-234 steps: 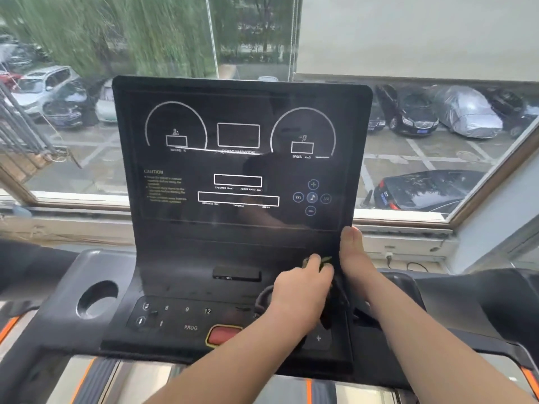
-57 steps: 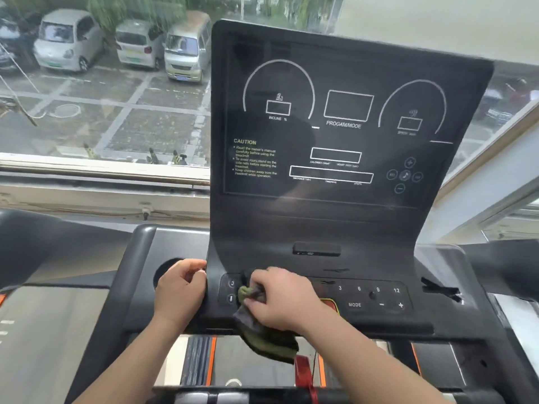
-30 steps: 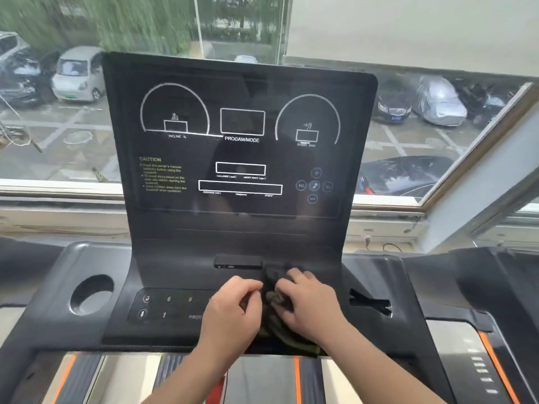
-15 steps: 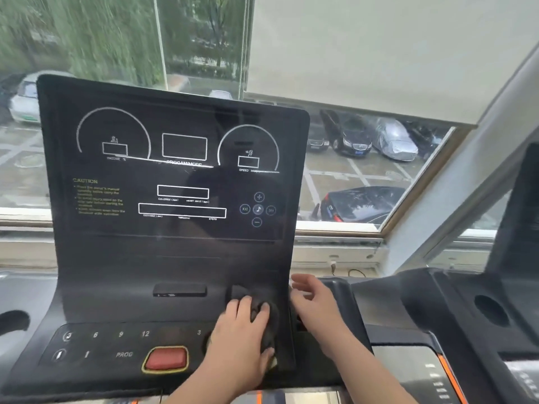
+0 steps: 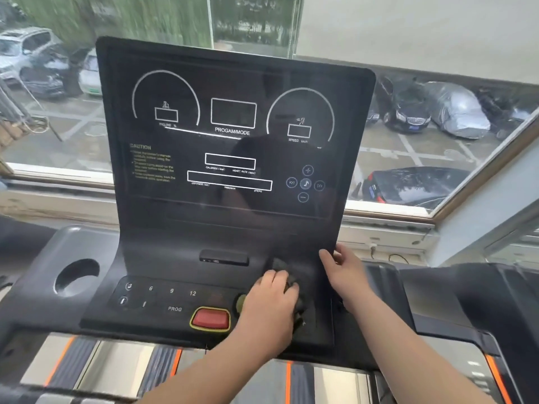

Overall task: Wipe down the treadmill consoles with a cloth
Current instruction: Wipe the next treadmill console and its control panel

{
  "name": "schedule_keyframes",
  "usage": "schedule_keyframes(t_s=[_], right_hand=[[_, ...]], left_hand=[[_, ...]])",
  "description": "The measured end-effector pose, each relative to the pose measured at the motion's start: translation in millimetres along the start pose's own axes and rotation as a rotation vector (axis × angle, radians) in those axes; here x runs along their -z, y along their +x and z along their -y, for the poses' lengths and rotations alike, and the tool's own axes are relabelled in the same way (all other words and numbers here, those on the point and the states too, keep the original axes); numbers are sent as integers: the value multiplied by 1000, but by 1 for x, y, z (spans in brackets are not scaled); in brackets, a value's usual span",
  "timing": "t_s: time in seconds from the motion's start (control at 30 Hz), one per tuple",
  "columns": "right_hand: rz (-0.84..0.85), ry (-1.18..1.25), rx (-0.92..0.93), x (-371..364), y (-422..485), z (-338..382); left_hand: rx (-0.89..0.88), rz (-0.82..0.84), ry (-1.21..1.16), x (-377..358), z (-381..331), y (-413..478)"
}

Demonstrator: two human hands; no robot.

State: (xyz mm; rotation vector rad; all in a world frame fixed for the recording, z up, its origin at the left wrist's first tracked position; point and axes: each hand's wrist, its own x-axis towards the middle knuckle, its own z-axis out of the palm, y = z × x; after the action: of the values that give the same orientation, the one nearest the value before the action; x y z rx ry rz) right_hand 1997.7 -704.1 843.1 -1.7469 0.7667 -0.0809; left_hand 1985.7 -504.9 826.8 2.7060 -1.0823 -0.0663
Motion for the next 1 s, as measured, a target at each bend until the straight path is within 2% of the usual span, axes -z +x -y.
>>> schedule_keyframes(t_s=[0.1,0.17,0.27,0.37,0.5,0.6,0.67,0.73,0.8,0.87,0.9,1.0], right_hand=[[37,60,-21,-2,4,-4],[46,59,-11,-3,8,-9],[76,44,2,-3,11,-12],[85,40,14,-2,10,-13],[121,56,9,1,13,-13],[157,76,14,7,14,-12],[193,82,11,10,14,-11],[220,93,-14,12,15,-10],[223,102,-10,13,15,-9],[219,116,-12,13,14,-7],[228,124,-21,13,13,-7],[255,148,-42,16,12,-3]], left_hand=[[-175,-44,-114,-8,-6,-27],[-221,-65,-94,-5,11,-24],[-71,-139,-35,-1,36,-3],[22,-156,-54,-10,18,-7],[-279,-53,-240,-20,-16,-18],[-469,22,-173,1,6,16],[-424,-45,-114,7,21,32],[-235,-133,-97,-2,14,32],[-157,-164,-238,-20,-9,15],[-312,-87,-393,-26,-23,-5],[-403,-20,-399,-23,-21,-10],[-544,90,-257,1,6,12]])
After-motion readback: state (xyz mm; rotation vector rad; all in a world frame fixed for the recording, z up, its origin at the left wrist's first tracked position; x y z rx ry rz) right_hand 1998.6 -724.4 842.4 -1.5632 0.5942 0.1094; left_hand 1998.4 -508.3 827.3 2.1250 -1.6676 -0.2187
